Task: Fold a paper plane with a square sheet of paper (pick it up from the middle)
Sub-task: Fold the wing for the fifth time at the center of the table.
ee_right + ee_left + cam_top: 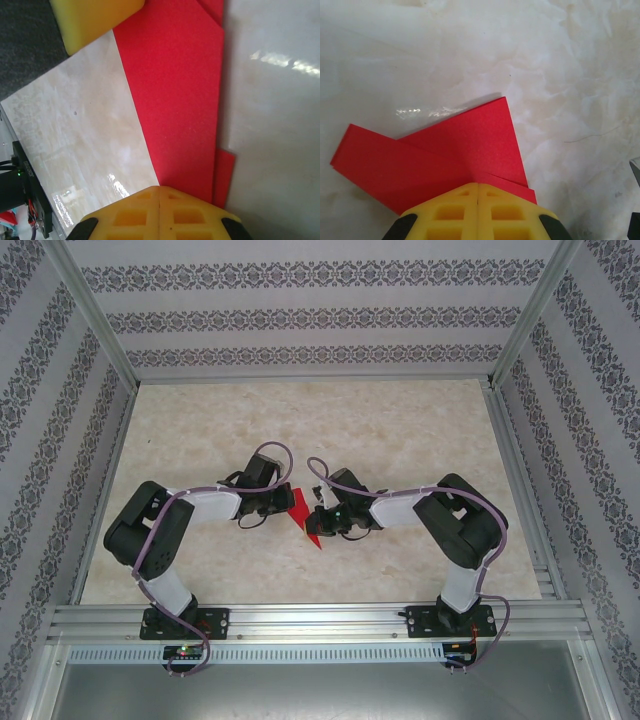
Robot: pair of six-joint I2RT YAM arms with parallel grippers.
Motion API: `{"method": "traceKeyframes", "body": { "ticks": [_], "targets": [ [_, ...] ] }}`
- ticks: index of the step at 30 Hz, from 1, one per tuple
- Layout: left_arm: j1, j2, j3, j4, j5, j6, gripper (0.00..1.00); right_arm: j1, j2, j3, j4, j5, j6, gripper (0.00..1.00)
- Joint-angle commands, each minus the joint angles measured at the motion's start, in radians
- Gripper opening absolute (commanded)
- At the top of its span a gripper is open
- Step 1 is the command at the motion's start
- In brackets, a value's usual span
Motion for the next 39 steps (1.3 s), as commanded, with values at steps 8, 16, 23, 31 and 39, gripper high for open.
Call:
{"method": "traceKeyframes", "body": {
  "ticks": [8,16,23,31,39],
  "targets": [
    [-0.003,0.065,-0.012,0.026,-0.031,0.017,0.0,0.032,-0.052,0.041,-0.155,0.086,-0.062,0.06],
    [-0.003,0.082,-0.017,0.027,-0.034,0.024,0.0,0.033,0.032,0.142,-0.176,0.108,-0.091,0.06],
    [-0.003,0.089,-0.017,0.026,-0.03,0.028,0.0,0.021,0.063,0.181,-0.158,0.109,-0.089,0.06],
    [-0.003,0.094,-0.015,0.017,-0.041,0.02,0.0,0.01,0.074,0.171,-0.168,0.097,-0.101,0.06],
    [-0.003,0.111,-0.004,-0.02,-0.087,0.009,0.0,0.035,-0.022,-0.009,-0.182,0.068,-0.118,0.05]
  ]
}}
